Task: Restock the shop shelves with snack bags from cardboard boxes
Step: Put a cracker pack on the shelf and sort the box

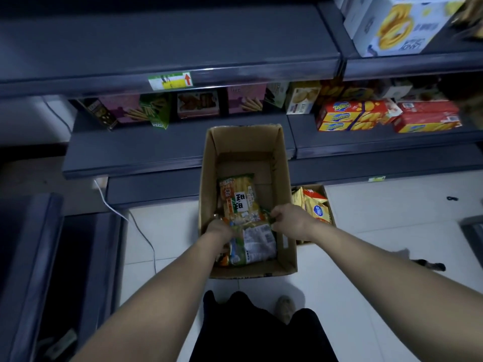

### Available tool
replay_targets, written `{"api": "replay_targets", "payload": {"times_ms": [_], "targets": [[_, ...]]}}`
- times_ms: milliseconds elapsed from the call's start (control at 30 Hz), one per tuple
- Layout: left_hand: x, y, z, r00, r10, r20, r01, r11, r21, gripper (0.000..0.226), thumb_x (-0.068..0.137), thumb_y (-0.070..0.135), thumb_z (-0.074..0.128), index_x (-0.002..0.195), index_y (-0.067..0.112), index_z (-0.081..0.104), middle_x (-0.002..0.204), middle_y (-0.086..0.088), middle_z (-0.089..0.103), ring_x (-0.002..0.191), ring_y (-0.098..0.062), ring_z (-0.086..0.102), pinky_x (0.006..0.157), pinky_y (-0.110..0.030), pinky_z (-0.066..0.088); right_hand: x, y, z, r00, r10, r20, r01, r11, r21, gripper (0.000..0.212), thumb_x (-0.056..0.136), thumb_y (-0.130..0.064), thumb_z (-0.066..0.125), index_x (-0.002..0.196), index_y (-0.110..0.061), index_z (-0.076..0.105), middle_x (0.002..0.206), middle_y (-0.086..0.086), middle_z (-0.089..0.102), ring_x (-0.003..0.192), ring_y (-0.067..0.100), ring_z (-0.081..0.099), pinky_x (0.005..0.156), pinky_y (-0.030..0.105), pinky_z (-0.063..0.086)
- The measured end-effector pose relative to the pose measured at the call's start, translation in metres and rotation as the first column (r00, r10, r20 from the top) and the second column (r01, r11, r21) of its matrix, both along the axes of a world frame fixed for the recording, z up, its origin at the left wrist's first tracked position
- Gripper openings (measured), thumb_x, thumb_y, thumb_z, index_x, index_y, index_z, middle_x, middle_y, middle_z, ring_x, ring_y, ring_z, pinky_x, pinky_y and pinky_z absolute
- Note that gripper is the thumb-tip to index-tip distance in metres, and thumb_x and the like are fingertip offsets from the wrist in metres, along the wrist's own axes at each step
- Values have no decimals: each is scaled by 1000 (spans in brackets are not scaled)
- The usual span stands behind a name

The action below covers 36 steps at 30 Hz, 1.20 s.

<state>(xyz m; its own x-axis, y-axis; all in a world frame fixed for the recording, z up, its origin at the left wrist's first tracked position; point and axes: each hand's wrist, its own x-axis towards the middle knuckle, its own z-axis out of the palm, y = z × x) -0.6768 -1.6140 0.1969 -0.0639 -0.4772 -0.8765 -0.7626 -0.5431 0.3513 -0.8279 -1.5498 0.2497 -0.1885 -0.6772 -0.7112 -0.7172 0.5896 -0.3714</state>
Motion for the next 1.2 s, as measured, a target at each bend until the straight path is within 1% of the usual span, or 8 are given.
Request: {"api": "replay_targets", "payload": {"times_ms": [233,367,533,733,833,1000,1100,1200], "targets": [[-5,-2,-10,996,87,-2,-87,995,41,35,85,10,67,118,0,58,119,-15,60,106,-24,56,77,-26,46,-5,5,-19,992,-85,97,83,996,24,38,94,-12,49,132,-11,51,132,9,55,118,21,53,87,26,43],[-11,-5,12,995,73,-75,-76,997,-36,32,83,13,70,112,5,59,110,-13,64,99,-24,64,84,-37,57,-7,3,-12,950,-244,193,238,970,54,34,96,-16,48,126,-2,55,130,15,56,113,24,54,90,33,46],[-18,-11,68,985,-143,-99,99,930,-355,26,86,21,64,108,9,59,108,-14,64,97,-30,66,83,-42,58,-4,-10,23,620,-656,429,602,750,276,54,95,-42,49,133,-4,45,134,18,49,115,34,55,81,38,52],[-19,-11,163,906,-420,45,331,639,-695,25,79,14,64,70,18,40,66,2,45,71,-24,49,57,-29,31,-3,-39,97,366,-707,605,670,651,357,44,91,-55,45,103,-14,53,93,13,53,82,29,56,89,49,51],[-15,-3,203,828,-548,115,410,453,-792,19,76,13,63,81,17,46,74,-1,54,75,-26,55,56,-29,32,-4,-48,129,295,-702,649,702,620,350,46,89,-52,52,111,-12,56,104,16,60,87,29,61,70,44,54],[-6,2,248,609,-721,331,548,80,-833,17,81,16,62,98,18,59,104,-2,64,100,-21,55,71,-32,40,-1,-49,168,227,-697,681,823,511,249,15,94,-17,55,85,-5,52,81,17,59,67,27,59,58,41,49],[0,-7,273,575,-790,213,541,171,-824,17,81,15,65,97,19,66,104,0,66,99,-18,58,82,-31,48,-6,-46,190,269,-656,705,871,478,112,7,90,-5,57,97,-2,56,82,16,63,66,27,62,54,36,50],[5,-21,301,717,-696,-30,313,360,-879,8,81,10,66,84,18,67,86,4,66,80,-11,59,70,-20,46,-10,-40,223,286,-572,769,888,460,12,24,91,-1,54,114,-4,57,91,14,67,74,27,65,58,36,52]]}}
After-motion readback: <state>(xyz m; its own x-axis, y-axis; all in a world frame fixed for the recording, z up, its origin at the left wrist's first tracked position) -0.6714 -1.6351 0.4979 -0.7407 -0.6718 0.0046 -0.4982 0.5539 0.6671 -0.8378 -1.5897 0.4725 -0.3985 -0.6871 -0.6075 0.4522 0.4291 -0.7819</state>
